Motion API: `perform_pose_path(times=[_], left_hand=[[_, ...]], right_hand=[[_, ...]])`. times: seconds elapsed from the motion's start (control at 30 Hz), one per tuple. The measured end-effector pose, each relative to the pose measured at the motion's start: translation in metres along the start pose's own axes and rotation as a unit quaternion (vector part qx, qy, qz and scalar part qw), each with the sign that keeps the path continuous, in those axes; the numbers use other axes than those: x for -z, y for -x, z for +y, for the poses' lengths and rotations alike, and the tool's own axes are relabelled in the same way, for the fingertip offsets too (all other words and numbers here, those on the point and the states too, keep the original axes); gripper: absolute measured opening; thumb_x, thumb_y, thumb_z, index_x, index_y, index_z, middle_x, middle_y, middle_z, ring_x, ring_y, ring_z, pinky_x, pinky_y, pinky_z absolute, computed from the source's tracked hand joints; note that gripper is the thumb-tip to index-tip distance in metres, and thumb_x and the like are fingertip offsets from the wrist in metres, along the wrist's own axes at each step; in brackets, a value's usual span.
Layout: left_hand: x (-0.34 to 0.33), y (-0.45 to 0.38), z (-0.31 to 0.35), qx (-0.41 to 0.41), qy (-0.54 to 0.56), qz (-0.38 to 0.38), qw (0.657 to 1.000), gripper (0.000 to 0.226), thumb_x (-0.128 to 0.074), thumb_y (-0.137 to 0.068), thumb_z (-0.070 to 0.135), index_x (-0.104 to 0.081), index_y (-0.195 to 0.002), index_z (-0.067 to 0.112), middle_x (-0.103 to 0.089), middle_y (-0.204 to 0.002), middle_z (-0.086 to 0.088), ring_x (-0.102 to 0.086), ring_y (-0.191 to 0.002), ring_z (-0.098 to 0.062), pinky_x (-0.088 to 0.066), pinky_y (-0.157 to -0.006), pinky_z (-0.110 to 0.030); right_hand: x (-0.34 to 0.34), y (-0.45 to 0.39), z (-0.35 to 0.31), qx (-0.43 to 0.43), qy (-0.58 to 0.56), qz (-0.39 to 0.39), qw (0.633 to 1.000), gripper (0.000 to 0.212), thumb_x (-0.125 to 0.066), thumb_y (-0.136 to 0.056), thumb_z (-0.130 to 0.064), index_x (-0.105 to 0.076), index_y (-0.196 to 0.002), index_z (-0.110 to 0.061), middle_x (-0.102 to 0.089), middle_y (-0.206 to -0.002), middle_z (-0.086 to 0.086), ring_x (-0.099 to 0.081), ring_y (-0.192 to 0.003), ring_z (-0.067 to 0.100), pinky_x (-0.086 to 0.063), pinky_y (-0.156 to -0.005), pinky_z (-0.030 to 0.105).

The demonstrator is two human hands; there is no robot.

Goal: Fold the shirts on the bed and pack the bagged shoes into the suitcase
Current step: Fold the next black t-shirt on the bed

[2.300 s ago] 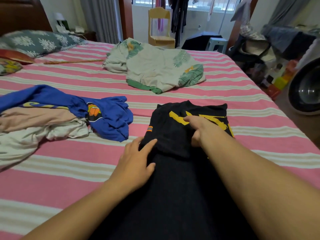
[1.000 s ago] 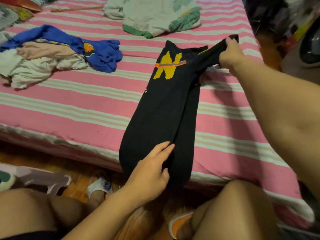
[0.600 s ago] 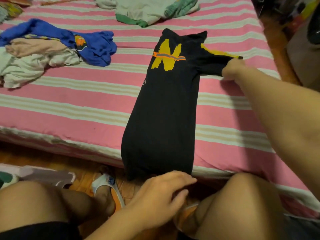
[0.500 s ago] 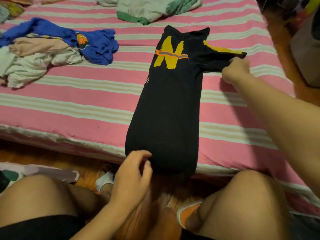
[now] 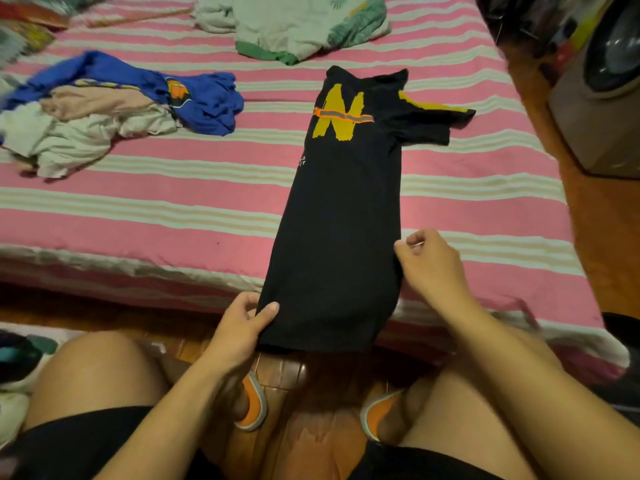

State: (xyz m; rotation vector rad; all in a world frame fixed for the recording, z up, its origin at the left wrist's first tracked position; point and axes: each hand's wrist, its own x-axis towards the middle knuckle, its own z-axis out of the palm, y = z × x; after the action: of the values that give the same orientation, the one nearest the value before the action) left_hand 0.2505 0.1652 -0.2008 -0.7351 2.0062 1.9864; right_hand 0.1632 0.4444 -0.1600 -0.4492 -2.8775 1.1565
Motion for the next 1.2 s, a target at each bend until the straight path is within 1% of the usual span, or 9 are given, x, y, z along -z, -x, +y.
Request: perform_pose_path(times=[0.13,0.23,0.37,0.53,0.7,0.83,0.97,1.03,1.2], left_hand=[[0.007,0.013,-0.004,0.025,-0.043,-0.072,0.996,0.02,-0.069,-0.094,0.008,-0.069,-0.113,0.012,-0.077,-0.107,-0.005,-0.071,-0.107,-0.028,-0.055,-0.097,-0.048],[0.011,0.016,0.0,0.069,0.001,-0.094,0.993,0.019,-0.062,-0.098,0.006,-0.07,-0.115,0.005,-0.077,-0.108,-0.009,-0.072,-0.105,-0.028,-0.056,-0.094,-0.045],[0.012,0.027,0.007,0.111,0.084,-0.111,0.984,0.022,-0.053,-0.101,0.003,-0.066,-0.119,0.0,-0.074,-0.113,-0.015,-0.069,-0.109,-0.03,-0.06,-0.077,-0.037],[0.015,0.033,0.001,0.115,0.129,-0.103,0.98,0.024,-0.05,-0.104,0.008,-0.067,-0.121,0.003,-0.073,-0.118,-0.016,-0.07,-0.11,-0.031,-0.056,-0.091,-0.045],[0.016,0.029,-0.007,0.088,0.075,-0.091,0.989,0.025,-0.043,-0.109,0.016,-0.064,-0.121,0.009,-0.076,-0.112,-0.011,-0.074,-0.102,-0.028,-0.057,-0.086,-0.041],[0.009,0.021,-0.011,0.087,-0.121,-0.065,0.987,0.017,-0.053,-0.105,0.014,-0.063,-0.118,0.008,-0.076,-0.098,-0.01,-0.074,-0.073,-0.025,-0.061,-0.083,-0.045],[0.01,0.016,0.034,0.131,-0.558,-0.161,0.804,0.009,-0.057,-0.102,0.022,-0.063,-0.098,0.017,-0.074,-0.092,-0.006,-0.075,-0.068,-0.017,-0.062,-0.07,-0.033],[0.004,0.006,0.073,0.092,-0.633,-0.185,0.746,0.014,-0.054,-0.103,0.029,-0.063,-0.096,0.02,-0.073,-0.09,-0.004,-0.072,-0.068,-0.017,-0.06,-0.067,-0.031],[-0.056,-0.066,0.166,-0.181,-0.491,-0.076,0.849,0.023,-0.053,-0.102,0.029,-0.071,-0.094,0.016,-0.076,-0.085,0.0,-0.072,-0.076,-0.018,-0.06,-0.079,-0.038]], right_hand=[[0.0,0.032,0.009,-0.043,-0.006,0.021,0.999,0.024,-0.054,-0.095,-0.031,-0.058,-0.078,-0.015,-0.065,-0.071,0.0,-0.061,-0.072,0.024,-0.046,-0.065,0.037],[-0.02,0.075,0.028,-0.087,-0.037,-0.045,0.995,0.048,-0.057,-0.097,-0.04,-0.051,-0.062,-0.007,-0.054,-0.057,0.008,-0.056,-0.061,0.029,-0.048,-0.065,0.039],[-0.047,0.092,0.035,-0.229,-0.332,-0.176,0.898,0.064,-0.072,-0.082,-0.06,-0.066,-0.108,-0.003,-0.073,-0.109,0.004,-0.066,-0.106,0.022,-0.049,-0.101,0.045],[-0.047,0.106,0.028,-0.191,-0.468,-0.208,0.837,0.037,-0.07,-0.092,-0.031,-0.067,-0.124,-0.012,-0.073,-0.119,0.003,-0.07,-0.11,0.022,-0.052,-0.099,0.043],[-0.037,0.123,0.037,-0.113,-0.295,-0.086,0.945,0.021,-0.058,-0.102,-0.029,-0.072,-0.112,-0.017,-0.075,-0.103,-0.005,-0.072,-0.09,0.01,-0.055,-0.07,0.022],[-0.055,0.108,0.049,-0.219,-0.123,-0.203,0.946,0.017,-0.059,-0.099,-0.009,-0.054,-0.116,-0.006,-0.063,-0.122,0.016,-0.067,-0.071,0.02,-0.061,-0.056,0.033],[-0.004,0.076,0.016,-0.128,0.144,-0.243,0.951,0.018,-0.067,-0.09,-0.029,-0.065,-0.099,-0.013,-0.069,-0.093,0.007,-0.068,-0.076,0.025,-0.06,-0.073,0.038],[0.031,0.044,-0.006,-0.083,0.161,-0.204,0.962,0.017,-0.066,-0.09,-0.028,-0.068,-0.085,-0.012,-0.068,-0.082,0.008,-0.064,-0.076,0.027,-0.052,-0.071,0.032],[0.081,-0.081,-0.044,-0.139,-0.179,-0.049,0.973,0.016,-0.056,-0.097,-0.01,-0.065,-0.105,-0.001,-0.066,-0.09,0.012,-0.063,-0.07,0.022,-0.054,-0.066,0.033]])
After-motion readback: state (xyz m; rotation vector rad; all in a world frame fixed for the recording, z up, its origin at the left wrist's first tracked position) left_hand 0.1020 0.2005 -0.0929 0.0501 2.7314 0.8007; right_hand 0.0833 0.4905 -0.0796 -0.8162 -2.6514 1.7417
